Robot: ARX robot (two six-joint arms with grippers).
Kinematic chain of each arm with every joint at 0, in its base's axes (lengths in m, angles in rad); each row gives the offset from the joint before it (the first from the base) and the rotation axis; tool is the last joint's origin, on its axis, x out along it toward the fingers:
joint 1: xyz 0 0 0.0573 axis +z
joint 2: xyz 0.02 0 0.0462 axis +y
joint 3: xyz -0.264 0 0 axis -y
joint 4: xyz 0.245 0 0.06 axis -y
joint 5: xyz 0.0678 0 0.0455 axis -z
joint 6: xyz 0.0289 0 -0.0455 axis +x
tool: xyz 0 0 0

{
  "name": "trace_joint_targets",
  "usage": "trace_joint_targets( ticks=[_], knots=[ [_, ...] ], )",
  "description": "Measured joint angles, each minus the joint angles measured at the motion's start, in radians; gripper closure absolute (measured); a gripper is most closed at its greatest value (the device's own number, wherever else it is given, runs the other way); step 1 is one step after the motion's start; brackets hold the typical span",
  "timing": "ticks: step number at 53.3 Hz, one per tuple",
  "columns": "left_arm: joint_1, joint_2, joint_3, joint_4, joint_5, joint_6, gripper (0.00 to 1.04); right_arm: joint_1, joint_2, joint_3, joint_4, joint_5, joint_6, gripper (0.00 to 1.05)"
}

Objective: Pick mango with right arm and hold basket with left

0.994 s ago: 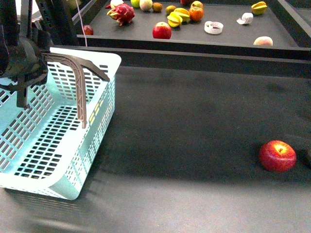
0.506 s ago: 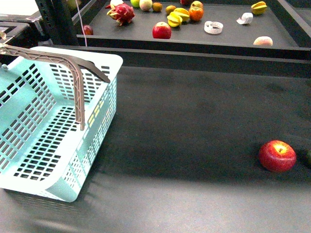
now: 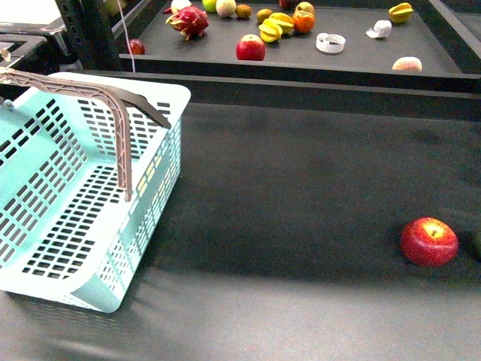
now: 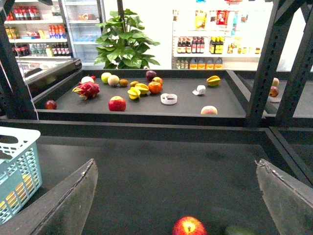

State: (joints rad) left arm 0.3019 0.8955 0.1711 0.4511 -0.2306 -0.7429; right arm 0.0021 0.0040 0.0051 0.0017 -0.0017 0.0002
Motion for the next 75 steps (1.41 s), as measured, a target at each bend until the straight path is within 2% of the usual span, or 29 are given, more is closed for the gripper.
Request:
trace_joint_targets(
  ticks=[4,5,6,7,9,22,30,34,38,65,71,75],
  knots=[
    [0.000,0.000,0.000,0.000,0.005,0.010,0.06,0.000,0.000,0.000,0.000,0.000,0.000,0.08],
    [0.048,0.057,-0.115,0.354,0.443,0.353,0.27,0.000,0.000,0.000,0.000,0.000,0.000,0.08],
    [0.034,0.035,-0.128,0.378,0.506,0.425,0.33,0.000,0.000,0.000,0.000,0.000,0.000,0.08],
    [-0.012,-0.053,-0.138,0.348,0.517,0.597,0.48,0.000,0.000,0.000,0.000,-0.001,0.000,0.08],
    [-0.038,-0.112,-0.147,0.301,0.480,0.655,0.58,0.000,0.000,0.000,0.000,0.000,0.000,0.08],
    [-0.138,-0.319,-0.150,0.115,0.385,0.721,1.01,0.000,0.000,0.000,0.000,0.000,0.000,0.08],
    [-0.186,-0.428,-0.151,0.013,0.341,0.729,1.01,0.000,0.000,0.000,0.000,0.000,0.000,0.08],
    [-0.254,-0.472,-0.151,-0.029,0.247,0.732,1.01,0.000,0.000,0.000,0.000,0.000,0.000,0.08],
    [-0.295,-0.514,-0.151,-0.066,0.241,0.735,1.01,0.000,0.000,0.000,0.000,0.000,0.000,0.08],
    [-0.299,-0.721,-0.151,-0.272,0.230,0.735,1.01,0.000,0.000,0.000,0.000,0.000,0.000,0.08],
    [-0.299,-0.850,-0.151,-0.433,0.230,0.735,1.01,0.000,0.000,0.000,0.000,0.000,0.000,0.08],
    [-0.299,-0.888,-0.151,-0.446,0.231,0.735,1.01,0.000,0.000,0.000,0.000,0.000,0.000,0.08]
  ],
)
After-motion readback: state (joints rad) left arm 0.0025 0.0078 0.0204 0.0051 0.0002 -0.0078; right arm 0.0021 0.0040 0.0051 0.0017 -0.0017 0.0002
